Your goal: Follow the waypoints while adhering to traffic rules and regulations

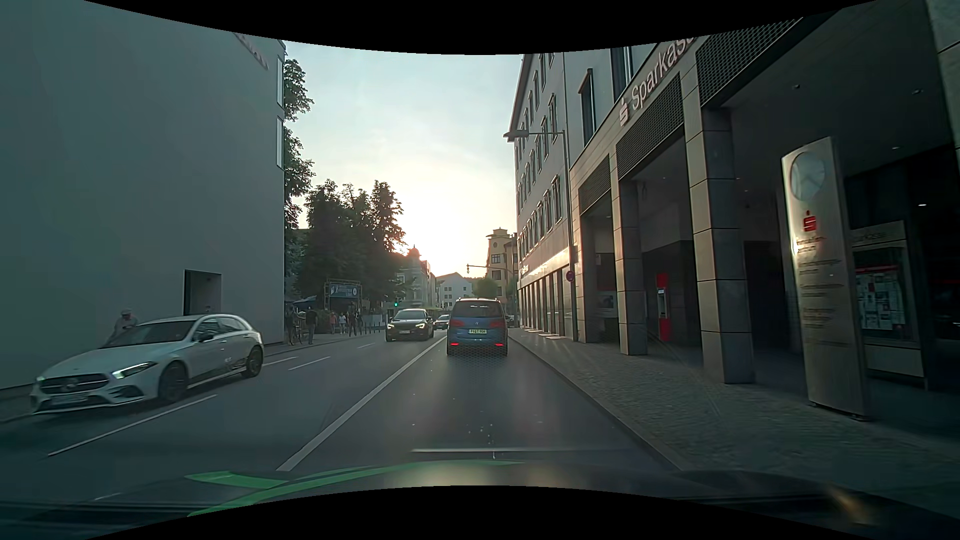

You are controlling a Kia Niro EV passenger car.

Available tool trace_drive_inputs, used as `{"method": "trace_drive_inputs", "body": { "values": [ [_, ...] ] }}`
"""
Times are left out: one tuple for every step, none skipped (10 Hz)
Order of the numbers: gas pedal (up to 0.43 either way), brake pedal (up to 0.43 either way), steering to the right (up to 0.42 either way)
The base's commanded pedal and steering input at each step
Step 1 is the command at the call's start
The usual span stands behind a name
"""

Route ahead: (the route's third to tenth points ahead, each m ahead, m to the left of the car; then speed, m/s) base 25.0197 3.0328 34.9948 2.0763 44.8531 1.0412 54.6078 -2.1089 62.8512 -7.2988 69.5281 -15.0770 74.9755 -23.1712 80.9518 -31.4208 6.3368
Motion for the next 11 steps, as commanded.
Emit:
{"method": "trace_drive_inputs", "body": {
  "values": [
    [0.059, 0.0, 0.0],
    [0.059, 0.0, -0.001],
    [0.059, 0.0, -0.001],
    [0.059, 0.0, 0.0],
    [0.059, 0.0, -0.001],
    [0.059, 0.0, -0.001],
    [0.059, 0.0, -0.001],
    [0.059, 0.0, -0.001],
    [0.059, 0.0, -0.002],
    [0.059, 0.0, -0.003],
    [0.059, 0.0, -0.003]
  ]
}}
